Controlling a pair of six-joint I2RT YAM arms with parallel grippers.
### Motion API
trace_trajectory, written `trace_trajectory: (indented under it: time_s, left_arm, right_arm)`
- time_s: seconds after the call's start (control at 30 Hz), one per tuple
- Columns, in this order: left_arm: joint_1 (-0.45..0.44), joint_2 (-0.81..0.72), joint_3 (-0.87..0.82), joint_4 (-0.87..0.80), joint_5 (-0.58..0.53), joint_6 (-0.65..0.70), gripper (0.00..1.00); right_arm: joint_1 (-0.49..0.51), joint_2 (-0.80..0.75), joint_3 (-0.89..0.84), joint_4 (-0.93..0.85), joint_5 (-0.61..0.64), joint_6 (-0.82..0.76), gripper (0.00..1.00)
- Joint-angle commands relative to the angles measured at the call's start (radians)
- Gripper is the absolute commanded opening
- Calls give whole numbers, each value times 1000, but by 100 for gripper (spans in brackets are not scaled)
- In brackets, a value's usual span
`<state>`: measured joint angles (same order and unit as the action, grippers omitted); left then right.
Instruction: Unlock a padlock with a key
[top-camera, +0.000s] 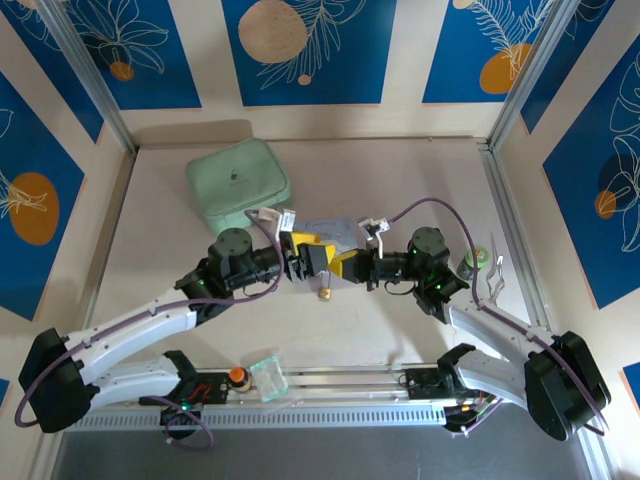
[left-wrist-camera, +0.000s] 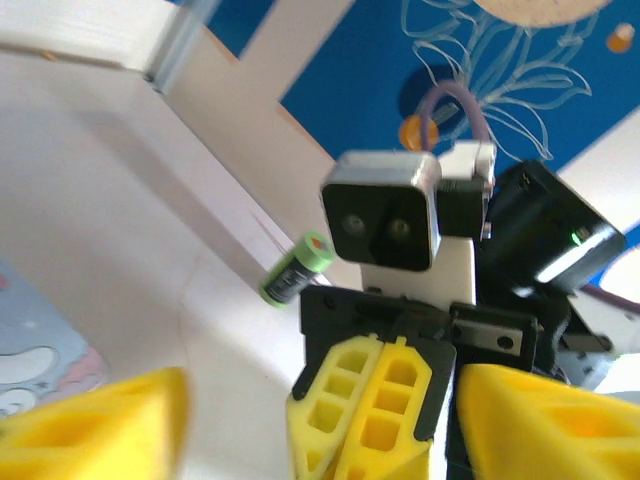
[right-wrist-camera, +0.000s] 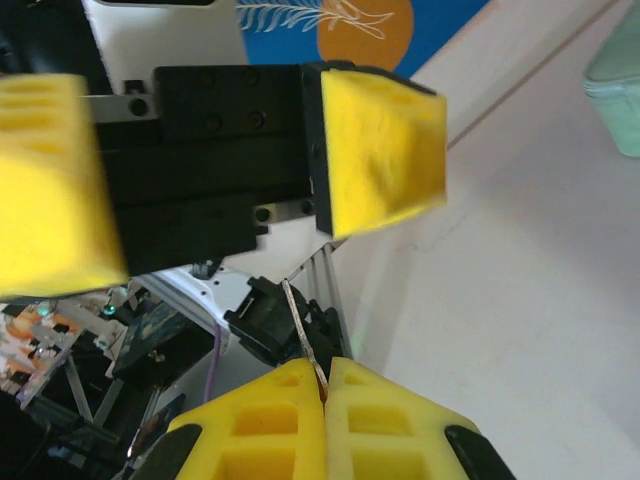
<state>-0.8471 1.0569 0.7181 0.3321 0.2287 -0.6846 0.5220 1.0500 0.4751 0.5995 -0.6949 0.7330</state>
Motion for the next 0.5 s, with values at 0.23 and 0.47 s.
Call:
trace_trajectory:
  time_s: [0.23, 0.47]
  left_arm:
    - [-19, 41, 69, -474, -389, -96, 99]
    - [-99, 173, 4, -377, -447, -169, 80]
  right_arm:
    - [-36, -21, 38, -422, 285, -108, 2]
    - [-61, -43, 12, -581, 486, -101, 2]
